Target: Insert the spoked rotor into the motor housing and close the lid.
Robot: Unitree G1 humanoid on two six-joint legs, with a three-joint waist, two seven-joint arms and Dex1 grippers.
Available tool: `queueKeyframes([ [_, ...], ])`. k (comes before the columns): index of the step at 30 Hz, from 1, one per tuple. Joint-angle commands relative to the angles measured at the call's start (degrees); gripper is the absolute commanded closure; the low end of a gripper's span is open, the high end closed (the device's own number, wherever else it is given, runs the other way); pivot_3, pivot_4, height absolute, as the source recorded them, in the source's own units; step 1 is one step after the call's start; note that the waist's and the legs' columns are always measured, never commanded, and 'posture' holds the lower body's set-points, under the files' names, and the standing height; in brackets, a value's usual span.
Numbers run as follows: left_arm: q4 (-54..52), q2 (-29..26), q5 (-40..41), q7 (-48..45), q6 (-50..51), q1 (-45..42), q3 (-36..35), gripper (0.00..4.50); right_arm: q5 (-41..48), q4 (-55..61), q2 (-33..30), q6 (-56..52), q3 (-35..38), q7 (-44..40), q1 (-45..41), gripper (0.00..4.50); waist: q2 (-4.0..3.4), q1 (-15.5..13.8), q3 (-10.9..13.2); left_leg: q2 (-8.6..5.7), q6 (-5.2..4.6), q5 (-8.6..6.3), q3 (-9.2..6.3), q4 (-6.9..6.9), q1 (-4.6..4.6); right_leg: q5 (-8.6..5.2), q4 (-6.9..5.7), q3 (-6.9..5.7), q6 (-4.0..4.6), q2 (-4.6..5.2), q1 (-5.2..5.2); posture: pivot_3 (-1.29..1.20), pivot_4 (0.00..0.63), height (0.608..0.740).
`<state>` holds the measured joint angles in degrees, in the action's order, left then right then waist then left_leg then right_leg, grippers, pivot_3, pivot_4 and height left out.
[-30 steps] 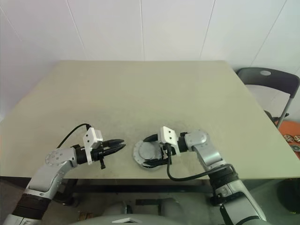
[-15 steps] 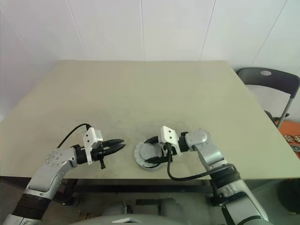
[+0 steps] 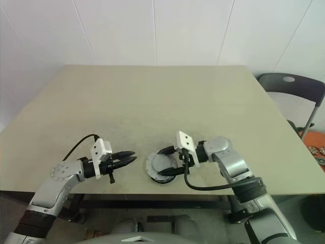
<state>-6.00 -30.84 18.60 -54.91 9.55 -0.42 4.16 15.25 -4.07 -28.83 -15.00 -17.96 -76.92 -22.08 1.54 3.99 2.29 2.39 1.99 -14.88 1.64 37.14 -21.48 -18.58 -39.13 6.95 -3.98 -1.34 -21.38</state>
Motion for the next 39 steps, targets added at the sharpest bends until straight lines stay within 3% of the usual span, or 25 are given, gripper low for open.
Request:
queueKeyframes([
  [1, -1.1, 0.1, 0.1, -0.2, -0.6, -0.9, 0.2, 3.58, -0.9, 1.9, -0.8, 2.0, 0.1, 0.2, -1.8, 1.33, 0.00, 0.0, 0.0, 0.00, 0.00, 0.00, 0.00, -0.01, 0.00, 0.00, 0.00, 0.00, 0.00, 0.00, -0.01, 0.00, 0.000, 0.740],
  [25, -0.6, 0.4, -0.3, 0.1, -1.0, -1.2, 0.9, 3.58, -4.4, -1.3, -2.1, 4.3, -1.3, 0.0, -1.1, 1.33, 0.00, 0.0, 0.0, 0.00, 0.00, 0.00, 0.00, -0.03, -0.01, -0.01, 0.04, 0.01, 0.01, 0.02, 0.00, 0.00, 0.000, 0.740],
  [33, -0.5, 0.8, -0.7, 0.3, -1.0, -1.3, 1.1, 3.58, -10.2, -6.2, -2.1, 9.9, -3.4, 4.1, -0.6, 1.33, 0.01, 0.1, 0.0, 0.00, 0.00, 0.00, 0.00, -0.02, 0.06, -0.02, 0.04, 0.03, 0.03, 0.02, 0.05, 0.00, 0.000, 0.740],
  [39, -0.5, 1.8, -0.5, 0.6, -0.8, -2.7, 1.5, 3.58, -10.6, -5.8, -3.1, 6.9, -5.1, 4.7, -0.1, 1.33, 0.09, 0.1, -0.1, 0.04, 0.01, 0.00, 0.01, 0.03, 0.36, -0.02, 0.04, 0.09, 0.05, 0.06, 0.11, 0.00, 0.000, 0.740],
])
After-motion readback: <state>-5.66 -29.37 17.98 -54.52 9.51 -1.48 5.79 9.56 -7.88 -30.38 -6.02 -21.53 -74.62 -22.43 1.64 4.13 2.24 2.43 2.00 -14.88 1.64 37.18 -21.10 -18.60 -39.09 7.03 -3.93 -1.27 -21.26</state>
